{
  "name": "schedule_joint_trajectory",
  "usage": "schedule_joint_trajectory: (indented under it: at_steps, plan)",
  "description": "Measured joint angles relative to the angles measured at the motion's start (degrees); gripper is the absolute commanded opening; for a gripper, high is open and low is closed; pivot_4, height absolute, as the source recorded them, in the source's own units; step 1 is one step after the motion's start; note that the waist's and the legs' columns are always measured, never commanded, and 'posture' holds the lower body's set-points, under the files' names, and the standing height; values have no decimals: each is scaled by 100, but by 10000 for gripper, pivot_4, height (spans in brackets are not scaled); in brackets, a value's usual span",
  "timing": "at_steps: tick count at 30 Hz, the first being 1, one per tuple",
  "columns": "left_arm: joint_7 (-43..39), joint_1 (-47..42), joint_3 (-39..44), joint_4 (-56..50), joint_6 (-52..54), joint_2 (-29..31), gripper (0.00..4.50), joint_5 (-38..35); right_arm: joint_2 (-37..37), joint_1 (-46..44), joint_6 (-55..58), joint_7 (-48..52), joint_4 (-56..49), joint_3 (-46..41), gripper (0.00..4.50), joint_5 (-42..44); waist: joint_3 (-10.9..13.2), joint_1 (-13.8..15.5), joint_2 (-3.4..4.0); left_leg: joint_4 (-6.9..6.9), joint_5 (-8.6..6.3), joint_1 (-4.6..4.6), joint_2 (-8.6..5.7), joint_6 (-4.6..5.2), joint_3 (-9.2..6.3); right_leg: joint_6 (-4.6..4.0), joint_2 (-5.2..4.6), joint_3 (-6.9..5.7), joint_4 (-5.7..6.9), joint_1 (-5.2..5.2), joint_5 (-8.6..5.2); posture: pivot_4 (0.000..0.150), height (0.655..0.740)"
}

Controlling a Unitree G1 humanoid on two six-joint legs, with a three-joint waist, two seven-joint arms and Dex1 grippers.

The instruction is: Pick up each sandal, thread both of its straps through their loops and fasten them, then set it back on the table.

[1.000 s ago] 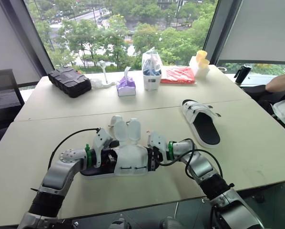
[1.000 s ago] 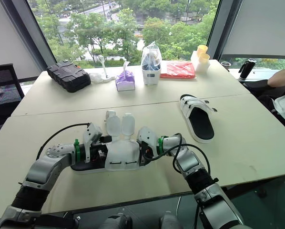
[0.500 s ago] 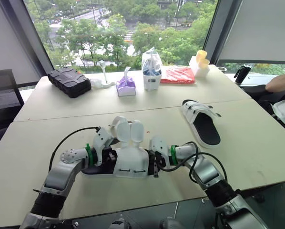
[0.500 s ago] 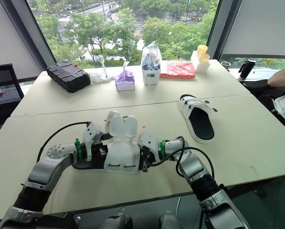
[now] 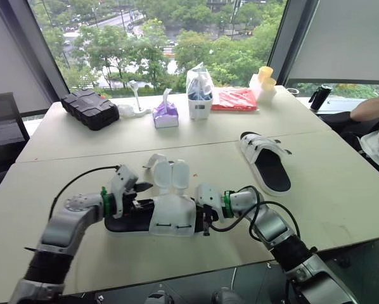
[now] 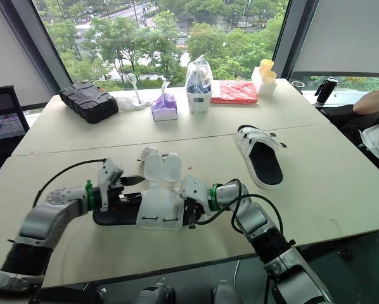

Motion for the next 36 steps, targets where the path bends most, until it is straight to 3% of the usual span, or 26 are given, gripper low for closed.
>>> schedule_joint_trajectory:
  at_steps: [6, 10, 19, 36]
  plan:
    - [-280, -680, 710, 435, 467, 194, 45000, -722, -34, -100, -139, 65, 164, 27, 544, -1, -2, 23, -3, 7, 0, 9, -2, 0, -3, 0, -2, -5, -3, 8, 0, 1500, 7400]
    - [107, -1200, 719, 866, 822, -328, 45000, -911, -33, -155, -220, 87, 244, 60, 544, -1, -4, 17, -3, 7, 1, 11, -3, -1, -3, 2, -1, -4, 0, 16, 1, 1500, 7400]
    - [574, -2000, 278, 2589, 830, -1356, 45000, -626, -39, -203, -328, 85, 322, 97, 544, -2, -5, 14, -6, 8, 5, 12, -3, -7, -1, 2, 2, -3, 6, 14, 1, 1500, 7400]
    - [695, -3540, 1000, 4568, 733, -2010, 45000, -805, -40, -299, -468, 65, 443, 143, 544, -45, -5, 3, -7, 8, 10, 11, -3, -16, -2, 4, 3, -5, 8, 15, 2, 1500, 7400]
